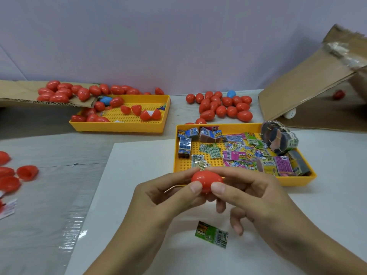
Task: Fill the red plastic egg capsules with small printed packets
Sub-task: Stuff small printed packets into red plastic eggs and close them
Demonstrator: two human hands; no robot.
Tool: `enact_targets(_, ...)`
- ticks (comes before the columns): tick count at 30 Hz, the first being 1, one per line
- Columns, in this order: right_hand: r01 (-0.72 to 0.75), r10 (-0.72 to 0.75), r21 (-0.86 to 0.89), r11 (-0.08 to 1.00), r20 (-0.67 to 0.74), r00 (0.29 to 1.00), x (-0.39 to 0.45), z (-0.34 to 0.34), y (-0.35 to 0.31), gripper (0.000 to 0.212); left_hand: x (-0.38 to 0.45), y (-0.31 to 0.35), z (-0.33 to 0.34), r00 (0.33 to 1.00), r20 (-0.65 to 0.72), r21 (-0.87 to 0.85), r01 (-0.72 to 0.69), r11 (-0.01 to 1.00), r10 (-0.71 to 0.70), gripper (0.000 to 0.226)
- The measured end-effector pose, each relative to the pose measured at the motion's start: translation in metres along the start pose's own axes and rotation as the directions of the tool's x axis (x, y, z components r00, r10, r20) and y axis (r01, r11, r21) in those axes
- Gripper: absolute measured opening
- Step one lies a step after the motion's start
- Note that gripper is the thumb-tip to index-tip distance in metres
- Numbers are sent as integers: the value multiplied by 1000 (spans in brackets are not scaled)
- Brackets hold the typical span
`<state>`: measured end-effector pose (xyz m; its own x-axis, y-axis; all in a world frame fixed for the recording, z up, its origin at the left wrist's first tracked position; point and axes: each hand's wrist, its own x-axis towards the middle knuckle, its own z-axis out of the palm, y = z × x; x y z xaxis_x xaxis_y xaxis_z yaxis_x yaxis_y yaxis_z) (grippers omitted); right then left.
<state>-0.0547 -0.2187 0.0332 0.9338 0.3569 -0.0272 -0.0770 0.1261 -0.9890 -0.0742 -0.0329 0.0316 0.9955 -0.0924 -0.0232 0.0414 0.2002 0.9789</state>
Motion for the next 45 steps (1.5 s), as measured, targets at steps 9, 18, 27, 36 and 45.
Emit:
enact_targets(9, 257, -479, -700, 666, -137, 867, 7, -25, 1, 25, 5, -2, -4, 988, -149, -91, -53, 995, 39, 44)
enact_targets(18, 133, -334, -991, -10, 129, 934, 29, -4, 21, 55, 11, 11, -14, 946, -299, -97, -158, 983, 123, 32)
enact_targets(27, 208, -426, -828, 521, -41, 904, 29, -9, 12, 5, 9, 4, -12, 955, -273, -108, -152, 982, 118, 21)
enact_targets(36, 36, -48, -112, 993, -107, 993, 2, -5, -11, 35, 5, -3, -4, 972, -159, -19, -177, 984, 172, 33)
enact_targets(45, -216, 216, 50, 975, 16, 976, -3, 10, -9, 38, -4, -6, 10, 985, 14, 295, -169, 940, 173, 27)
